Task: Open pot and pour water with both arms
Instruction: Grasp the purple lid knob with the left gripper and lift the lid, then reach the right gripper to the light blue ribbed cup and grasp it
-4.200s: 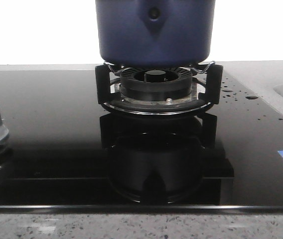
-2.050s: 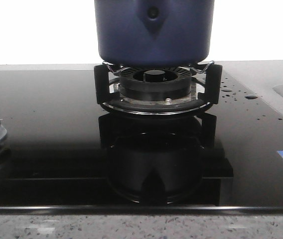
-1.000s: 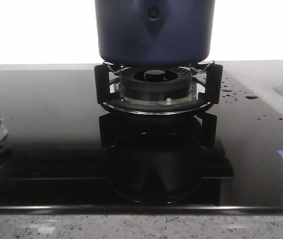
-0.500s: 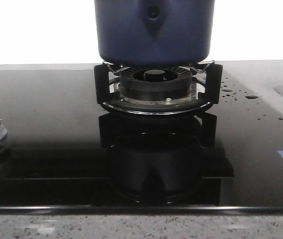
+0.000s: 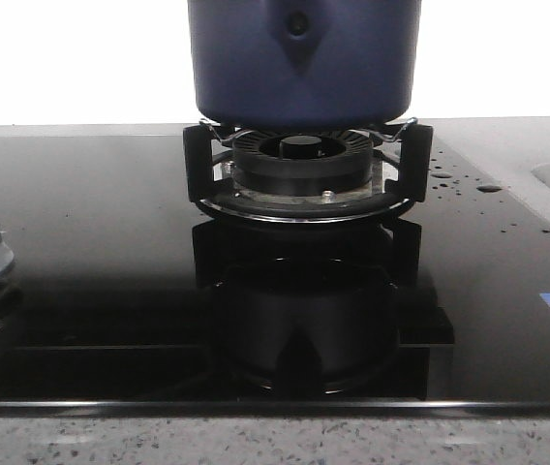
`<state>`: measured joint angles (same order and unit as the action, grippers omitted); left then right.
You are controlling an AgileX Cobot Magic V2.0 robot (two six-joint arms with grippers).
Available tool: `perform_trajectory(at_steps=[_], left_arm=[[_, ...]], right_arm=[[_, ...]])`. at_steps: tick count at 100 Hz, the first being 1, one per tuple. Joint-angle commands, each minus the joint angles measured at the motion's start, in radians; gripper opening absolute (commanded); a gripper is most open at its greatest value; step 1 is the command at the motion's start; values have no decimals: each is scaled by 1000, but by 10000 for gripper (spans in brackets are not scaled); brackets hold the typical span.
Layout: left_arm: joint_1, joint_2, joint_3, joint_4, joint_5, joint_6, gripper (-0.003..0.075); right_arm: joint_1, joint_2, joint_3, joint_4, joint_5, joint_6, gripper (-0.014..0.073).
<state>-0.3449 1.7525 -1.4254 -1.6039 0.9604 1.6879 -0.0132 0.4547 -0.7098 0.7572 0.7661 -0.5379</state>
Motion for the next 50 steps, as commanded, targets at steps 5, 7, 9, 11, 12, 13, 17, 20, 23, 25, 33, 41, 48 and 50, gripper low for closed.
perform_trajectory(at_steps=[5, 7, 9, 11, 12, 13, 17, 20, 23, 25, 33, 41, 48, 50], left_arm=[[-9, -22, -27, -76, 8, -7, 620], [-9, -20, -27, -77, 6, -7, 620], [-9, -19, -27, -77, 2, -7, 620], [-10, -17, -27, -77, -1, -7, 620], [-10, -17, -27, -77, -4, -7, 620], [-12, -17, -27, -77, -7, -7, 620], [-15, -17, -27, -78, -14, -7, 620], [-16, -17, -27, -88, -14, -7, 620], [-22, -17, -27, -100, -14, -7, 620], [-24, -17, -27, -105, -16, -7, 620], [-39, -17, -27, -105, -25, -7, 613], [-53, -17, -27, -101, -35, -7, 571], [-62, -17, -27, -101, -35, -7, 505], [-64, -17, -27, -101, -35, -7, 483]], right_arm=[[2, 13, -33, 35, -57, -14, 584], [2, 13, -33, 35, -57, -14, 584], [2, 13, -33, 35, -57, -14, 584], [2, 13, -33, 35, -57, -14, 584], [2, 13, -33, 35, -57, -14, 584], [2, 13, -33, 35, -57, -14, 584], [2, 13, -33, 35, -57, -14, 584], [2, 13, -33, 35, -57, -14, 584], [2, 13, -33, 35, -57, -14, 584], [2, 13, -33, 35, -57, -14, 584], [2, 13, -33, 35, -57, -14, 584], [2, 13, -33, 35, -57, -14, 584], [2, 13, -33, 35, -59, -14, 584], [2, 13, -33, 35, -59, -14, 584]])
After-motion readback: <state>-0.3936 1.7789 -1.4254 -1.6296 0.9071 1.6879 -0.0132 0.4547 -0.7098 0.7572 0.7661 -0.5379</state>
